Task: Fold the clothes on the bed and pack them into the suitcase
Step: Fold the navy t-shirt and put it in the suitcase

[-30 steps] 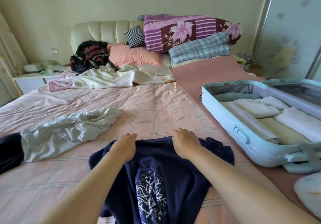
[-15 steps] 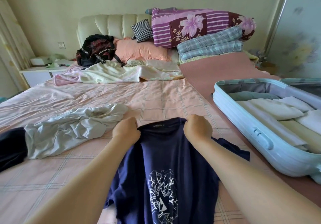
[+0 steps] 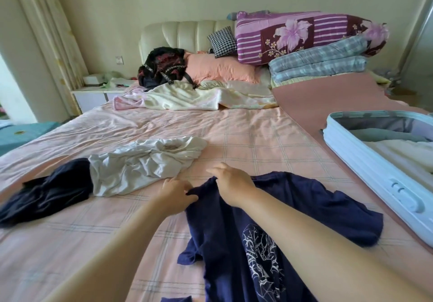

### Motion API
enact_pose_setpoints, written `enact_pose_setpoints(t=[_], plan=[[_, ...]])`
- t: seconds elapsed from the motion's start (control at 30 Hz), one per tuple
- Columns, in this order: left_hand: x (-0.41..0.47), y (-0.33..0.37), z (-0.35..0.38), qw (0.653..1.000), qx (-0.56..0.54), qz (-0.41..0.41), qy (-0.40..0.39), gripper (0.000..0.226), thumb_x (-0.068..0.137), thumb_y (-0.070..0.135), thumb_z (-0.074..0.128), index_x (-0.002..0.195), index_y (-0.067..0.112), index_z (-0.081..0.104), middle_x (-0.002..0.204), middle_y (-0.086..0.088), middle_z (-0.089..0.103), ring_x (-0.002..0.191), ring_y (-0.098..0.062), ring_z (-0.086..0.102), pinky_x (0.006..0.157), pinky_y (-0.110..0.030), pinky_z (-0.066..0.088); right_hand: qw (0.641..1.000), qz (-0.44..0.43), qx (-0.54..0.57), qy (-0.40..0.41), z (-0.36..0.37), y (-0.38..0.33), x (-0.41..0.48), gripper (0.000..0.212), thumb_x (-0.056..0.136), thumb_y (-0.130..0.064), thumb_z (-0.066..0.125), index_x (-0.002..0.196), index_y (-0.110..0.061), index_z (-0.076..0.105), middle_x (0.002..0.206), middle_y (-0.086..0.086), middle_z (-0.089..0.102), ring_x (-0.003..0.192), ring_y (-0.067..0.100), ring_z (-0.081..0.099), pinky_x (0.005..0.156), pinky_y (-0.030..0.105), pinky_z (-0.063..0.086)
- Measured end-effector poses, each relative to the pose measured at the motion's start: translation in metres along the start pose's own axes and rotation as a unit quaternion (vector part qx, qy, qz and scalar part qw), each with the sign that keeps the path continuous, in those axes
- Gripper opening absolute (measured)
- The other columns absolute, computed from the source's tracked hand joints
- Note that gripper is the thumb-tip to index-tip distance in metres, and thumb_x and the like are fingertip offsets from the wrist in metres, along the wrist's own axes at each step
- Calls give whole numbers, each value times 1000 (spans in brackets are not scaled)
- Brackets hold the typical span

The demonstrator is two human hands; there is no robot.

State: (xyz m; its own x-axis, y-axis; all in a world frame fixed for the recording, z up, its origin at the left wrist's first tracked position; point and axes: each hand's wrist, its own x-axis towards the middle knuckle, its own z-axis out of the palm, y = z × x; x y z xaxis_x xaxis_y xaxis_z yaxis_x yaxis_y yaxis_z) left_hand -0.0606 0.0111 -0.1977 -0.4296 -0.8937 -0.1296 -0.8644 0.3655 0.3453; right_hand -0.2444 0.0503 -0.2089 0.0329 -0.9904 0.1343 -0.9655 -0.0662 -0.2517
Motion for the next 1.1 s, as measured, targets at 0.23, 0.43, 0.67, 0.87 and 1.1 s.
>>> enact_pose_setpoints(t=[0.23,0.43,0.67,0.87,1.1], plan=[[1,-16,-12,943,-320,-33,83,22,89,27,67,86,13,51,82,-4,54,73,-18,52,63,-32,45,999,43,2,-3,7,-8,13,29,95,-10,45,118,-21,59,117,4,51,106,34,59,86,41,49],[-3,-36,-74,999,45,16,14,43,79,59,71,105,26,67,99,8,60,91,-16,56,78,-30,45,991,100,29,85,0,-20,22,20,91,-2,44,104,-10,57,112,9,48,98,33,58,74,35,40],[-10,-61,-81,994,-108,-12,-29,34,96,44,57,78,15,59,80,1,57,74,-18,51,69,-31,39,987,146,21,61,16,-19,19,10,91,-6,47,98,-11,50,114,9,45,104,32,52,79,39,45],[-11,-76,-63,973,202,-88,64,26,97,38,57,107,14,62,115,-6,63,97,-26,61,71,-34,46,989,94,113,26,24,-20,19,56,93,-13,48,148,-16,34,149,8,31,126,31,49,99,38,44],[7,-16,-24,968,207,-4,138,44,84,4,51,127,16,54,124,-9,57,116,-31,54,93,-38,44,990,39,132,11,9,11,-1,55,96,-10,47,149,-21,41,159,0,28,141,24,40,115,34,33]])
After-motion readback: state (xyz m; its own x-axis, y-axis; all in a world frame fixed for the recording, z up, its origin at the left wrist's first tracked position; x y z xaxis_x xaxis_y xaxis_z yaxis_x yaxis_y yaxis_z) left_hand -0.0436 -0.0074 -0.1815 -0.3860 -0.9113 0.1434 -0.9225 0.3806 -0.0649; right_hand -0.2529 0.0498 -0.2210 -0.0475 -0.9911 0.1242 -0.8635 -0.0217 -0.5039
